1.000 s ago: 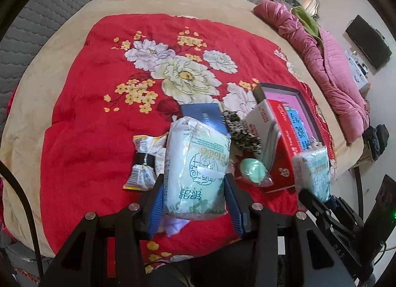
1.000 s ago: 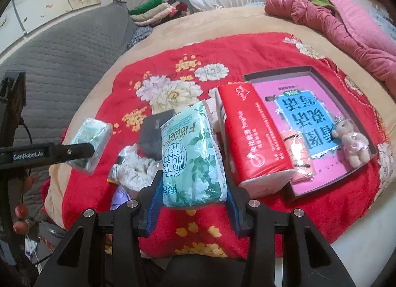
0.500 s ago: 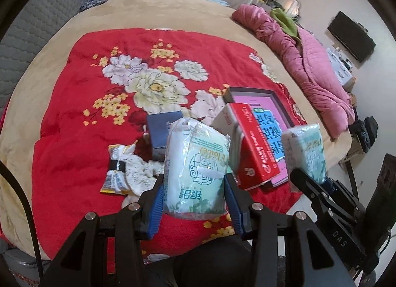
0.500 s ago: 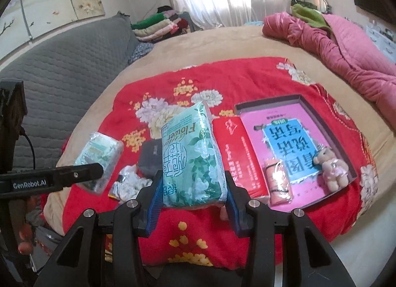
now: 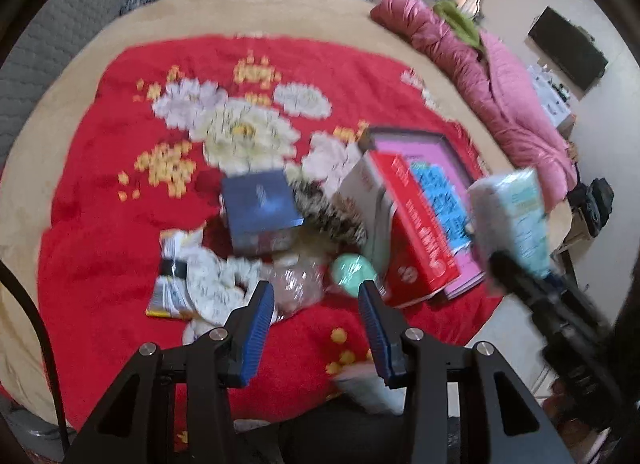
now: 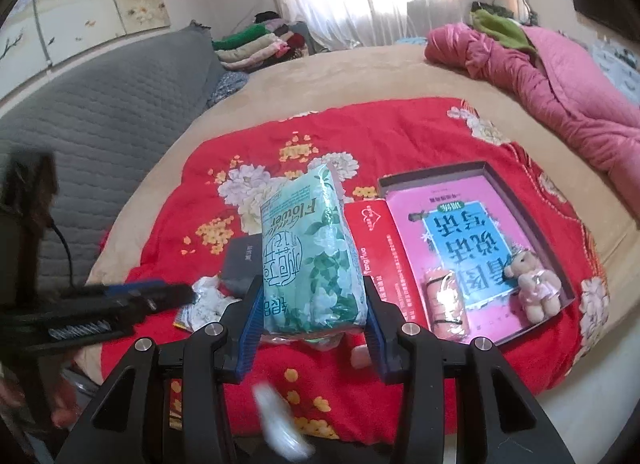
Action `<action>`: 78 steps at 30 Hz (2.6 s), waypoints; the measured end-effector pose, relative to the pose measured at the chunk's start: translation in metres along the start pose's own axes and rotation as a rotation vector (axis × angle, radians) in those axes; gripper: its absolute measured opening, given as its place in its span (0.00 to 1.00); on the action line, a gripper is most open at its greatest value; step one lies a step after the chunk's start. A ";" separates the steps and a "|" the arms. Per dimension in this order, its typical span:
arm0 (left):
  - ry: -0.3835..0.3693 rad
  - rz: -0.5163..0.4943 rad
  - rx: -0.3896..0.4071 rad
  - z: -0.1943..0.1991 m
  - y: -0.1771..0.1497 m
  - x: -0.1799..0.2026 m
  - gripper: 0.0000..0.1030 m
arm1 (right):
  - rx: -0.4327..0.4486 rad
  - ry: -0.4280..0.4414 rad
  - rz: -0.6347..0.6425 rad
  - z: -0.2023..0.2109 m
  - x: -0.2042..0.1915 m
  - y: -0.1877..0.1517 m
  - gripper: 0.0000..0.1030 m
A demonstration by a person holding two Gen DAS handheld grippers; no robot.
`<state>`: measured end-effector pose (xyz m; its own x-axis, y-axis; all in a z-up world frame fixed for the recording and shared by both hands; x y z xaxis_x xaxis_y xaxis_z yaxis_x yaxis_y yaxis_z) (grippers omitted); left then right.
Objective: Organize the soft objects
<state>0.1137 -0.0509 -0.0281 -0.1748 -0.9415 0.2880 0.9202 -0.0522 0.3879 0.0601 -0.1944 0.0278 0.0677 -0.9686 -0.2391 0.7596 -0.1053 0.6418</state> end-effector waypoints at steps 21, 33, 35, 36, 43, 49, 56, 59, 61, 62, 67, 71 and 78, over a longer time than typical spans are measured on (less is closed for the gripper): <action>-0.035 -0.130 -0.334 -0.116 -0.098 0.080 0.64 | 0.028 -0.031 -0.090 0.010 0.054 -0.002 0.45; 0.048 -0.049 -0.407 -0.162 -0.099 0.083 0.67 | 0.029 -0.042 -0.155 0.010 0.087 -0.007 0.45; 0.065 -0.048 -0.406 -0.168 -0.100 0.082 0.67 | 0.029 -0.042 -0.164 0.009 0.092 -0.008 0.45; 0.078 -0.061 -0.402 -0.170 -0.101 0.081 0.67 | 0.028 -0.044 -0.169 0.009 0.094 -0.008 0.45; 0.158 -0.098 -0.380 -0.172 -0.103 0.082 0.54 | 0.036 -0.052 -0.201 0.010 0.108 -0.008 0.45; 0.131 -0.088 -0.383 -0.161 -0.102 0.074 0.46 | 0.051 -0.057 -0.219 0.014 0.117 -0.004 0.45; 0.107 -0.060 -0.305 -0.120 -0.082 0.055 0.45 | 0.069 -0.061 -0.234 0.020 0.123 0.001 0.45; 0.106 -0.051 -0.255 -0.098 -0.064 0.047 0.45 | 0.077 -0.059 -0.231 0.022 0.123 0.004 0.45; 0.100 -0.057 -0.219 -0.083 -0.051 0.048 0.45 | 0.081 -0.058 -0.224 0.023 0.123 0.007 0.45; 0.090 -0.055 -0.208 -0.077 -0.040 0.053 0.45 | 0.083 -0.058 -0.223 0.024 0.123 0.008 0.45; 0.042 -0.071 -0.125 -0.057 -0.003 0.083 0.45 | 0.098 -0.070 -0.222 0.030 0.132 0.017 0.45; 0.009 -0.104 -0.082 -0.057 0.024 0.117 0.45 | 0.116 -0.098 -0.239 0.037 0.152 0.024 0.45; -0.024 -0.173 -0.038 -0.065 0.056 0.163 0.45 | 0.112 -0.150 -0.261 0.040 0.198 0.033 0.45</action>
<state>0.1594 -0.2289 -0.0169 -0.3393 -0.9092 0.2413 0.8884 -0.2255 0.3998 0.0721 -0.3986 0.0308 -0.2225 -0.9273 -0.3010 0.6624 -0.3703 0.6512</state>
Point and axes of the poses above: each gripper's, at about its wrist camera, not at the fingertips, and z roughly against the way its jaws point, x to its right, y to its top, the point moved 7 cm from there along -z, roughly the way its jaws point, and after that the axes turned 1 degree about -y, right-handed, at the moved point
